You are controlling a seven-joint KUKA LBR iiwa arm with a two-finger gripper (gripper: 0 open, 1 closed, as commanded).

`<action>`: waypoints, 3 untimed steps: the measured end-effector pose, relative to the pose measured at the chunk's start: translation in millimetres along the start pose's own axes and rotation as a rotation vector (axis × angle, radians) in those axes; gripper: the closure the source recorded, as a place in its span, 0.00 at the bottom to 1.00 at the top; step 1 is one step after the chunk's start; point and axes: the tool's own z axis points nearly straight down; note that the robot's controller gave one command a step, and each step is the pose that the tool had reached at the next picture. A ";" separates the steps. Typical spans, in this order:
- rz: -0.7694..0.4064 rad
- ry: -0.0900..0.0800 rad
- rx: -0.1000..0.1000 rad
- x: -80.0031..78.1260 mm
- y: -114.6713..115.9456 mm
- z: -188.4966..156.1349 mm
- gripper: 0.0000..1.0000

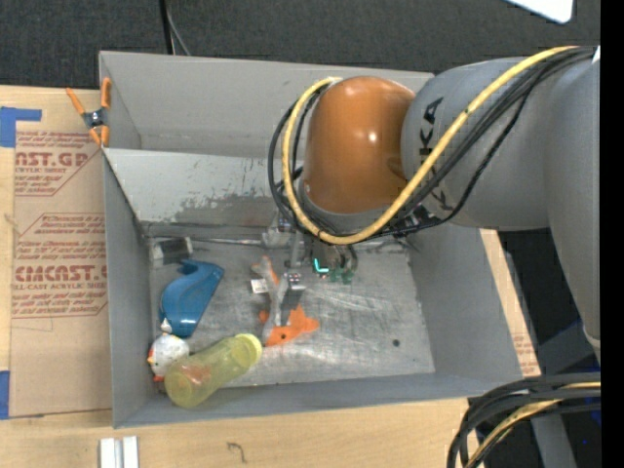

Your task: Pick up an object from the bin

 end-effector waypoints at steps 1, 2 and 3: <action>0.001 -0.007 -0.001 -1.8 -0.5 -3.8 0.00; -0.024 -0.017 -0.002 -12.9 -6.2 37.5 0.00; -0.036 -0.015 -0.001 -13.7 -9.4 53.4 0.00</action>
Offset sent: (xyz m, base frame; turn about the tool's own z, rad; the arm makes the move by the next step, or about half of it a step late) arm 0.0242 -0.0181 -0.1138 -0.0593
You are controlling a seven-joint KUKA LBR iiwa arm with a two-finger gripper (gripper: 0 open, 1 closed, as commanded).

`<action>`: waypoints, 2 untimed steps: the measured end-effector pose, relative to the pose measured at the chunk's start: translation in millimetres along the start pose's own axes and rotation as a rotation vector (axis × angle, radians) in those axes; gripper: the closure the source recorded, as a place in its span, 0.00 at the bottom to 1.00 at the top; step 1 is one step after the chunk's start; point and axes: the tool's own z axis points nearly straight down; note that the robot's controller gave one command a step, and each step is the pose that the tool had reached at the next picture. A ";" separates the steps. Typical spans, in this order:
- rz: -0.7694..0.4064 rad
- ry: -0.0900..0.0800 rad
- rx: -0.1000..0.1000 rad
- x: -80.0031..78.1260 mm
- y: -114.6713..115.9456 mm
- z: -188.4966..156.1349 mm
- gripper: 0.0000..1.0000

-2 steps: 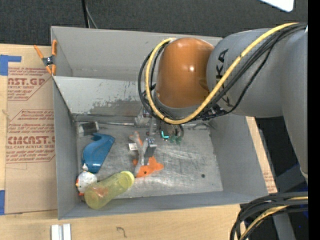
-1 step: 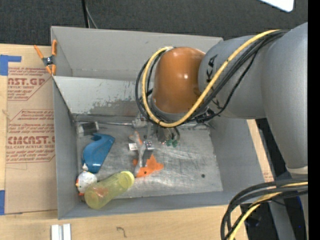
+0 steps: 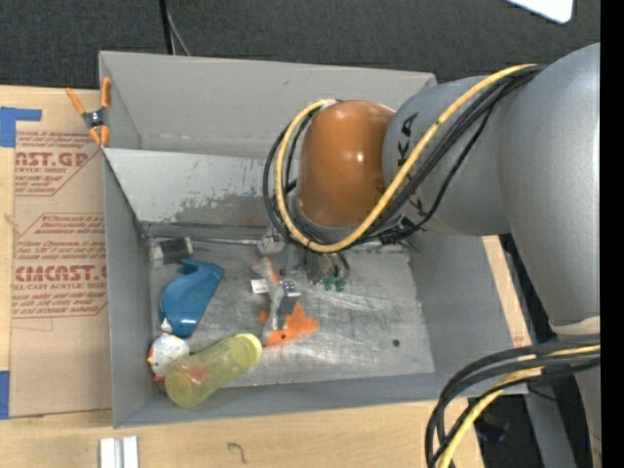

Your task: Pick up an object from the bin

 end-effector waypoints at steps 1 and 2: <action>-0.101 0.012 0.001 5.4 -6.0 45.1 0.00; -0.296 0.015 -0.003 -1.4 -42.1 60.3 1.00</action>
Offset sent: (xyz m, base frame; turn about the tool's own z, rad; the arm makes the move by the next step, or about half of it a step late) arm 0.0023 -0.0448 -0.0667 -0.2954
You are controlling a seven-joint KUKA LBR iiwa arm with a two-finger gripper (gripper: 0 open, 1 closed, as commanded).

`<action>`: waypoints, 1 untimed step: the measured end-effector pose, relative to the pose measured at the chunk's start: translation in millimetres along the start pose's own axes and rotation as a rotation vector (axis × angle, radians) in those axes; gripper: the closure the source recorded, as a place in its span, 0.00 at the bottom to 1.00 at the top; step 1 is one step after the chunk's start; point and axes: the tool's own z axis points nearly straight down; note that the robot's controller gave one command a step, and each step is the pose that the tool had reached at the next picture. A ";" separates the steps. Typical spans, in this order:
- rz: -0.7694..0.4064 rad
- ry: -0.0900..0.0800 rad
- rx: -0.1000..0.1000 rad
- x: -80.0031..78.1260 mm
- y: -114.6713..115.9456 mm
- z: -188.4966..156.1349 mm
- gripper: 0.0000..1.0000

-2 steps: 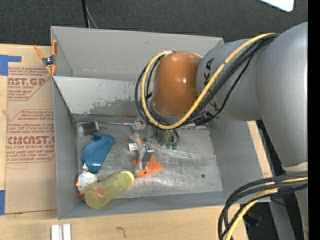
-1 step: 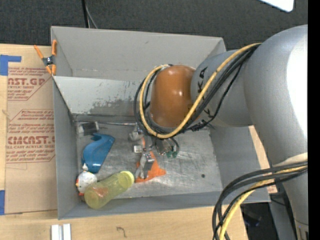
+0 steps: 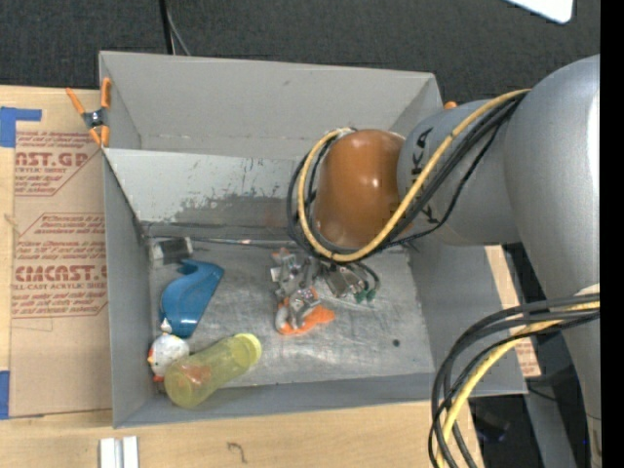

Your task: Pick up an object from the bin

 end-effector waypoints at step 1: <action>0.000 0.000 0.000 0.0 0.0 0.0 1.00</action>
Offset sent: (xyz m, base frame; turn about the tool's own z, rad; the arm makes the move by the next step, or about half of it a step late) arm -0.0003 -0.0123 0.1872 -0.2301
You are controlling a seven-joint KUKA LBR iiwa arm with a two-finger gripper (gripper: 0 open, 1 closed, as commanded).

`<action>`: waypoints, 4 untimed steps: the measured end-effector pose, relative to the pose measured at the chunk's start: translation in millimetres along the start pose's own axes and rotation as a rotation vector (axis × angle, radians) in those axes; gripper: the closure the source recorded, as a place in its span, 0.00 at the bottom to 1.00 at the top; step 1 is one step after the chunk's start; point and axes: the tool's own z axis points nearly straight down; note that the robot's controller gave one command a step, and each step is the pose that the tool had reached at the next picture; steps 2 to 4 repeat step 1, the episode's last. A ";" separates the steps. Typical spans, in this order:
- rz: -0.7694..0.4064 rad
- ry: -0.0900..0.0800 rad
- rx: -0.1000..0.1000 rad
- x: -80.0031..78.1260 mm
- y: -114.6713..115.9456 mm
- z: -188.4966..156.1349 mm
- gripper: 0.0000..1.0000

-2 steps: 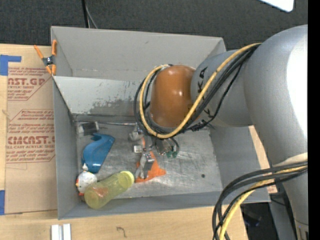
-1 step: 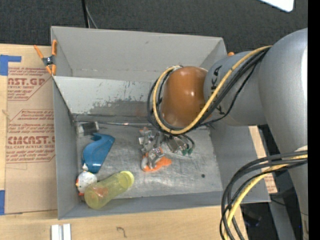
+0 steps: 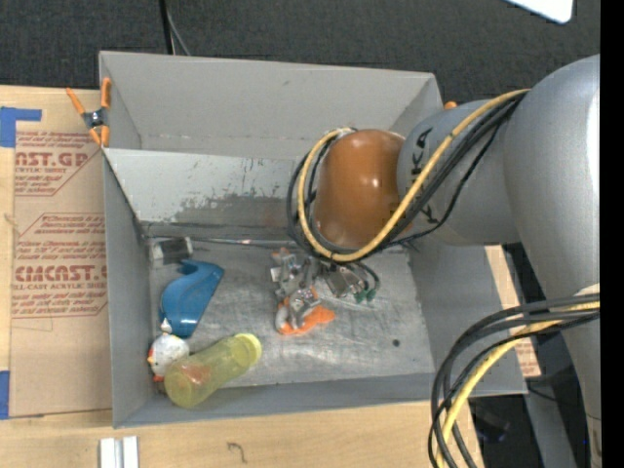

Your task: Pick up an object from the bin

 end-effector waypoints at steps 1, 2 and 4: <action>-0.230 -0.012 0.007 3.9 -10.1 -190.4 1.00; -0.230 -0.012 0.007 3.9 -10.1 -190.4 1.00; -0.230 -0.012 0.007 3.9 -10.1 -190.4 1.00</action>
Offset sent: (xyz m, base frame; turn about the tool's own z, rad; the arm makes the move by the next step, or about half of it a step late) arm 0.0000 0.0000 0.0000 0.0000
